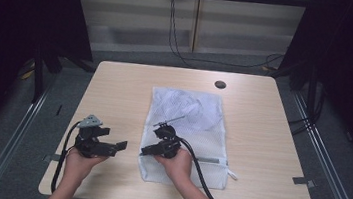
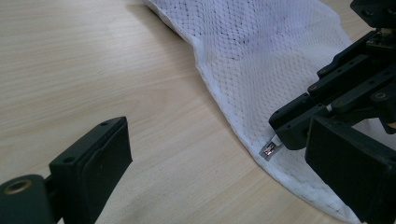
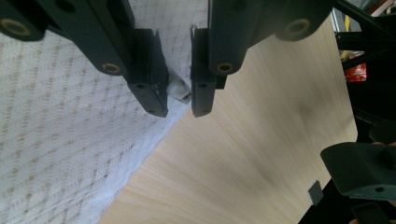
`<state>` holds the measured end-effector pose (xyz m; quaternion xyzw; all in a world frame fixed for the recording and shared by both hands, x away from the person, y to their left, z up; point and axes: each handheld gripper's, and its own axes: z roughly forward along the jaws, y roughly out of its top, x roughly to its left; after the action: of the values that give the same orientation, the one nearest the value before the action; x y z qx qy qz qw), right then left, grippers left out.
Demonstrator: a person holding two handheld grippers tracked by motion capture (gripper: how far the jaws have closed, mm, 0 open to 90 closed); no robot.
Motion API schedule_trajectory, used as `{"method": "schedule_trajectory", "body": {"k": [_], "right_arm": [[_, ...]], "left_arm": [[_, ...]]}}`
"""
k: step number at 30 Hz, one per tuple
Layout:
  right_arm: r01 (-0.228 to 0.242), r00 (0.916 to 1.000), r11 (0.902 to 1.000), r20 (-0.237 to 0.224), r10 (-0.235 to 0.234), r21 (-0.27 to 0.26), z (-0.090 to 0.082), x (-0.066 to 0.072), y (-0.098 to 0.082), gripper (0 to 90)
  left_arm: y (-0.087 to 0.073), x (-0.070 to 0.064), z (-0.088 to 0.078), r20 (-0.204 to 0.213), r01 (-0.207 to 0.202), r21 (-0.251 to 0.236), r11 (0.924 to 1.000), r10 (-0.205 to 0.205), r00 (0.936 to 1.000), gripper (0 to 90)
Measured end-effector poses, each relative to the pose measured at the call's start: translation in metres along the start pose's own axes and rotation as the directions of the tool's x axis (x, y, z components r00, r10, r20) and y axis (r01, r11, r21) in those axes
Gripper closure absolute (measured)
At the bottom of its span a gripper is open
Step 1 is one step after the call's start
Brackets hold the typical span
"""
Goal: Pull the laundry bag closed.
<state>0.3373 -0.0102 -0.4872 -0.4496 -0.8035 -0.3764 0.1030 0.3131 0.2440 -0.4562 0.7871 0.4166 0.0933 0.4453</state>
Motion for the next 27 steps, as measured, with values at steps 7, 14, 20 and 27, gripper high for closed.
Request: {"method": "schedule_trajectory", "body": {"k": [7,14,20,27], "right_arm": [[-0.001,1.0000,0.9997,0.001,0.001,0.024,0.007,0.001,0.001,81.1],[0.007,0.9999,0.9994,0.011,-0.008,0.034,0.008,0.003,0.002,84.8],[0.045,0.9989,0.9987,0.012,-0.045,0.023,0.002,0.006,0.002,86.7],[0.023,0.9996,0.9996,-0.017,-0.023,-0.019,-0.013,0.004,0.004,86.8]], "left_arm": [[0.000,0.000,0.001,-0.001,0.002,0.005,1.0000,-0.002,1.0000,7.0],[0.000,0.000,0.001,0.002,-0.001,0.017,0.9999,0.000,1.0000,6.5],[0.000,-0.002,0.001,0.022,0.008,0.013,0.9999,-0.008,0.9997,6.3],[0.001,-0.008,0.006,0.052,0.018,0.031,0.9993,-0.020,0.9985,4.5]]}}
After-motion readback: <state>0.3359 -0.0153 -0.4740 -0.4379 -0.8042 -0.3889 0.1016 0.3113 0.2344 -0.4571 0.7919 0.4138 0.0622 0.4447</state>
